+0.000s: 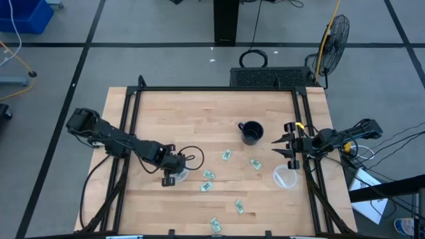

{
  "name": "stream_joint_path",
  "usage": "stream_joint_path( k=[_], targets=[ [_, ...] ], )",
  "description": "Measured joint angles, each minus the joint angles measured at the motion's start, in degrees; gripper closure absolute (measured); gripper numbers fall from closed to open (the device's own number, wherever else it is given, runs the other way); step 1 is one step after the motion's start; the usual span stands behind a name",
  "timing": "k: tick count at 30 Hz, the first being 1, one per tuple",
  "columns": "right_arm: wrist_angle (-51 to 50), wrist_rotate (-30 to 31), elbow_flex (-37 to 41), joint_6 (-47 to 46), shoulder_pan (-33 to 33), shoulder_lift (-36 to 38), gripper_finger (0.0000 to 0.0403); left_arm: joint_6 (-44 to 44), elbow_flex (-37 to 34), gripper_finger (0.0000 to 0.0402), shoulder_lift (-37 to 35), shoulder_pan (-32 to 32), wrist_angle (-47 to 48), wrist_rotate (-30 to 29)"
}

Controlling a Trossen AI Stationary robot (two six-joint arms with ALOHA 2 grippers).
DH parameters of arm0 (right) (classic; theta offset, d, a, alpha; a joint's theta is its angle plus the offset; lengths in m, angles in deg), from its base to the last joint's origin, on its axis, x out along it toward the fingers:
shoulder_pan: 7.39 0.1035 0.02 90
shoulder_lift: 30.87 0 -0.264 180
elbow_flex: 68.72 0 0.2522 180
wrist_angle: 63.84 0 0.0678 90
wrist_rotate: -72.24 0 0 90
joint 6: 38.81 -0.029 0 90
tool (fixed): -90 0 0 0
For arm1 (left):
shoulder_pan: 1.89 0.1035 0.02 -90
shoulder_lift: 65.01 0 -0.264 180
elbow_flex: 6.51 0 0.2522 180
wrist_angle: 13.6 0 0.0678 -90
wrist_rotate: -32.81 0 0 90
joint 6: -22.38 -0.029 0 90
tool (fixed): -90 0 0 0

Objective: Pick and place Stevia / Truvia into bins
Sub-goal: Put the stevia packet into the left transparent plastic container, then put the stevia packet into the right transparent plastic container

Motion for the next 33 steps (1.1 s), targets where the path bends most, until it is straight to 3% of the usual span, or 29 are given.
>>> stream_joint_path(
  k=[6,11,20,24,28,33],
  targets=[
    [-0.61,4.32,0.00,-3.61,0.01,-1.39,0.0298,0.29,0.02,0.0365,-0.05,-0.02,0.37,-0.59],
    [-0.88,10.16,0.00,-4.24,-0.01,-4.35,0.0298,0.77,0.89,0.0329,-0.05,0.00,0.72,-2.85],
    [-1.63,10.03,-6.49,-8.75,0.10,-14.50,0.0278,-4.50,10.66,0.0279,-0.05,0.00,10.73,-3.75],
    [-1.29,8.79,-11.59,-10.40,0.08,-24.28,0.0276,-8.48,16.57,0.0277,-0.07,0.00,14.04,-8.96],
    [-5.25,8.72,-19.67,-11.33,0.08,-36.26,0.0275,-15.24,22.00,0.0277,-0.09,0.00,14.19,-17.90],
    [-26.37,2.84,-35.45,-21.72,0.10,-51.80,0.0275,-22.53,26.38,0.0277,-0.09,0.00,13.71,-29.27]
  ],
)
